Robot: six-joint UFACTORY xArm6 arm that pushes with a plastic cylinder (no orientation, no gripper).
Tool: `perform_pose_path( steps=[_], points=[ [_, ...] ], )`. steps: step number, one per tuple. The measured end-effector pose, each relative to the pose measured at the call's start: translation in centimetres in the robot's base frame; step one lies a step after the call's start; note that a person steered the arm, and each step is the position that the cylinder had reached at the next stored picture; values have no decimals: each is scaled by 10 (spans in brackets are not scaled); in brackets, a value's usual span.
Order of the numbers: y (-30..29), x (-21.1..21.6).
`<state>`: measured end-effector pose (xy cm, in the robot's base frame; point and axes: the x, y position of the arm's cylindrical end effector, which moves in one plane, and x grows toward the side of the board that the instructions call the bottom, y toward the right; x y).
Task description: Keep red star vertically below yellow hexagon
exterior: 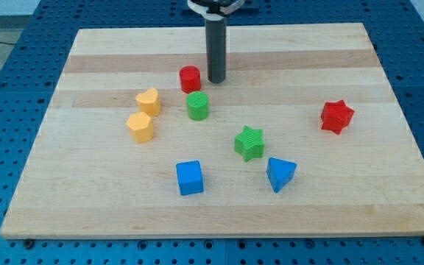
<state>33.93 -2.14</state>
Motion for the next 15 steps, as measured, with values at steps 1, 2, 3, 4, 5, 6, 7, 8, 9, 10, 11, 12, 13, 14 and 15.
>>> perform_pose_path(
  steps=[1, 2, 3, 4, 5, 6, 7, 8, 9, 10, 11, 12, 13, 14, 15],
  points=[
    [-37, 0],
    [-39, -4],
    [46, -21],
    [184, -20],
    [251, 28],
    [251, 75],
    [237, 87],
    [240, 110],
    [194, 119],
    [143, 121],
    [109, 114],
    [128, 93],
    [128, 70],
    [107, 59],
    [71, 71]
  ],
)
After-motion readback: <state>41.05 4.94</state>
